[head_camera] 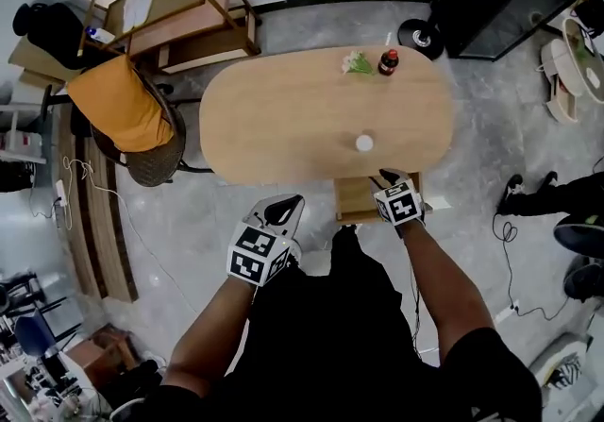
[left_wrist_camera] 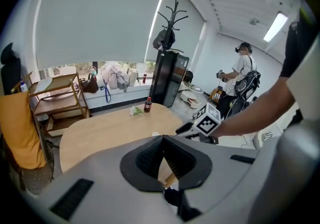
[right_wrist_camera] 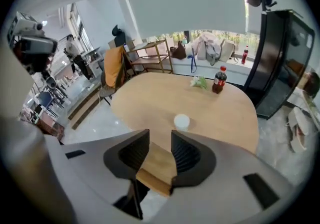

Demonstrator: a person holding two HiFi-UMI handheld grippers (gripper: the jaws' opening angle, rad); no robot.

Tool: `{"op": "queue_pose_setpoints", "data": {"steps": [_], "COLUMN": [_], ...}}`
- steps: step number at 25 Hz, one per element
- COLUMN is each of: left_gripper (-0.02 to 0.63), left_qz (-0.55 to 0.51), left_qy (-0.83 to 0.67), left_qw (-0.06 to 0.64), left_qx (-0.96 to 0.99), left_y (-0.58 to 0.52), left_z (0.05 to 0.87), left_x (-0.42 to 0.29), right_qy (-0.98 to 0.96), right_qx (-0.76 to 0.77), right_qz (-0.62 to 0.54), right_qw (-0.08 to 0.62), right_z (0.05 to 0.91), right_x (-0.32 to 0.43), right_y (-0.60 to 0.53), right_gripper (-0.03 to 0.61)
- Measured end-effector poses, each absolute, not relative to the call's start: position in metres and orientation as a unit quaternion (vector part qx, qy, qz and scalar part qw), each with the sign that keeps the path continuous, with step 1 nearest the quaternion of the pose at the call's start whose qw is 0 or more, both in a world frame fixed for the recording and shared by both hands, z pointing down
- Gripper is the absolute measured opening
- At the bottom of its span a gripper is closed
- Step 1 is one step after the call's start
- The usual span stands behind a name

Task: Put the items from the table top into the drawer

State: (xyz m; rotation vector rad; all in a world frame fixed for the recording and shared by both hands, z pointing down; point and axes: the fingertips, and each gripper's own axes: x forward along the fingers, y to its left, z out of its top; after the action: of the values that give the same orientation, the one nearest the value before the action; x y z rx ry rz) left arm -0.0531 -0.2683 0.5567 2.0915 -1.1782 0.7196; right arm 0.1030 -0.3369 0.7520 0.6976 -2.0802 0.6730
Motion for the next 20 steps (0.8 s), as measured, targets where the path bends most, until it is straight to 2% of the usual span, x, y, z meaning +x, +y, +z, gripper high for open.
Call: {"op": "queue_pose_setpoints", "data": {"steps": [4,7,9,14,20], "left_gripper": [0.002,0.002,0.002,0.002,0.002], "left_qz": [0.287,0.291,0.292,0.308,0.305], "left_qy": [-0.455,-0.459,-0.461,-0.468,-0.487], "left_qw": [0.338,0.356,0.372,0.403,0.432], "left_qx": [0.772,0.76,0.751,0.724,0.695], "left_y": [-0.271,-0.272,-0.266,-0.245,-0.227], "left_z": [0.584,0.597,0.604,0.629,0.645], "left_x": [-0.048,-0.048,-0.048,-0.051,-0.069], "right_qy": [-0.82,-0.81,-0.804,-0.796,-0.787], "right_qx": [0.254,0.237,0.223,0.214,0.179], "right_qz": [0.242,0.225,0.214,0.196,0.174], "right_qw": [0.453,0.487,0.508,0.531,0.564], "right_z": [0.813,0.845,0.868,0.91,0.935], "right_x": [0.094,0.084,0.079,0.071,0.059], "right_y": [-0.375,-0.397,-0.405,-0.433,-0.434], "right_gripper": [0.149,0.232,0.258,0.289,0.296]}}
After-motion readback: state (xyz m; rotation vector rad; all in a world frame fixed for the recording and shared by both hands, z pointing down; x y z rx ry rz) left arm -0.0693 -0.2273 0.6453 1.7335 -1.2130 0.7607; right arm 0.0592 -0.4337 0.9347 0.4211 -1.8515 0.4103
